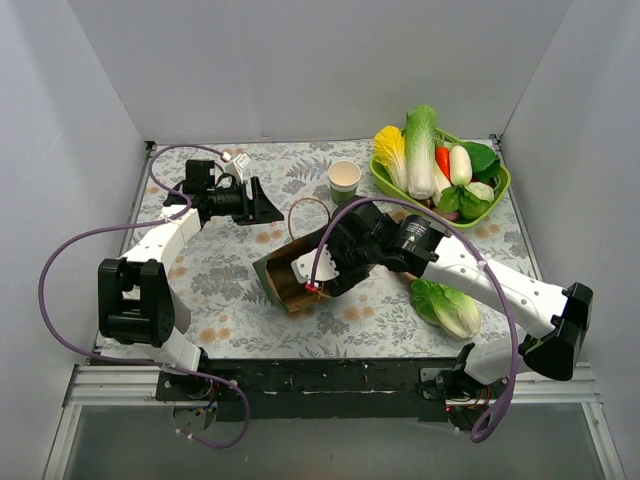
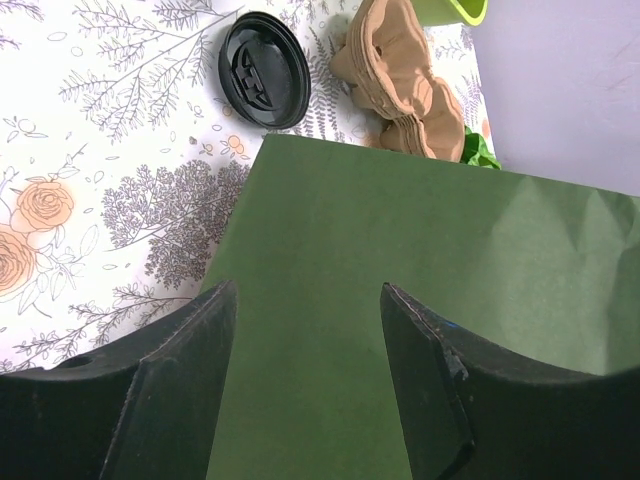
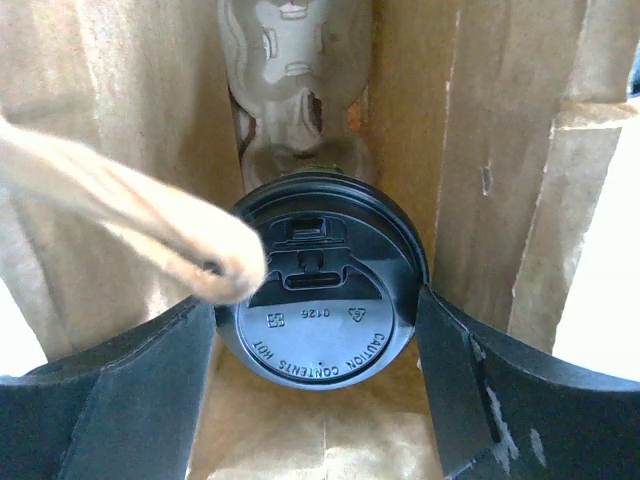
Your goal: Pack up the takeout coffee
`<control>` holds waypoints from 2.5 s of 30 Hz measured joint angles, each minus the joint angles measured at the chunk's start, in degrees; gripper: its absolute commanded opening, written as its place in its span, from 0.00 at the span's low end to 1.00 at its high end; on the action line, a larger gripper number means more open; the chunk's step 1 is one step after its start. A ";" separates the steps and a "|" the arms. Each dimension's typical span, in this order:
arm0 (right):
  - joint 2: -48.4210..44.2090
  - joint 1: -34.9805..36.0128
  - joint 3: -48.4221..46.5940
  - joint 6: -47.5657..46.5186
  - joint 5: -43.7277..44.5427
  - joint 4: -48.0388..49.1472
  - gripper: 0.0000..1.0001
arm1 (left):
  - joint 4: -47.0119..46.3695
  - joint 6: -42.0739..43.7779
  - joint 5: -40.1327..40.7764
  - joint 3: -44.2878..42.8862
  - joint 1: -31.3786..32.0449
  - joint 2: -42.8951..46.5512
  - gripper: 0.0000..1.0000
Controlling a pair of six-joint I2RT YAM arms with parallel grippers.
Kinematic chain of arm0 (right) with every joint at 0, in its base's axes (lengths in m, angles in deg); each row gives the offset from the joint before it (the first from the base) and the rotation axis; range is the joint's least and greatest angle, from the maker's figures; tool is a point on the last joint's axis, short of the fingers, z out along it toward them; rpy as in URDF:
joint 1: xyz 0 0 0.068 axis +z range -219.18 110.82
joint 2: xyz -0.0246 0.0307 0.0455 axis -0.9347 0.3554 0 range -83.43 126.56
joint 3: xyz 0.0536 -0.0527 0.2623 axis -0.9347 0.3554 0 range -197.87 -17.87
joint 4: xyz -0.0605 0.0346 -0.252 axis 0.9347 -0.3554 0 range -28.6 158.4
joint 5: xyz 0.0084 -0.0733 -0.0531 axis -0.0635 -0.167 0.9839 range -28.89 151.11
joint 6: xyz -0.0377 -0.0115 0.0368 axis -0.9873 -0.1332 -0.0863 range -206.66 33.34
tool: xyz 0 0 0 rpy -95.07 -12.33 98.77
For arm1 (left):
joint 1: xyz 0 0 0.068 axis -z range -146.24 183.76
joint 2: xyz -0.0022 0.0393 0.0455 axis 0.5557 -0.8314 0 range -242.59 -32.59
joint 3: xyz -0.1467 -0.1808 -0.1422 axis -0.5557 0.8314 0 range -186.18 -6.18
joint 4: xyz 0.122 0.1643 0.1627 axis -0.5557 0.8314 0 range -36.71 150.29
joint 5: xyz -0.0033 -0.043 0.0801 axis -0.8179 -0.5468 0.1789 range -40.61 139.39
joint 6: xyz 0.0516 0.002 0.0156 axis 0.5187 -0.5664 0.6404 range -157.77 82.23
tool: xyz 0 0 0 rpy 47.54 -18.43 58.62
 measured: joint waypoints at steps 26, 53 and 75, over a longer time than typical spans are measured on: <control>6.23 -4.46 0.09 -6.08 -4.83 3.85 0.08 | -2.60 -0.72 -4.09 2.08 -0.07 -3.96 0.58; 10.51 -11.10 -9.73 7.89 -16.22 -1.51 0.06 | 14.03 22.95 -6.99 -25.55 -5.03 20.17 0.55; 21.59 -17.31 -20.13 22.73 -24.35 -6.47 0.05 | 35.06 42.80 -17.14 -20.85 5.79 23.30 0.35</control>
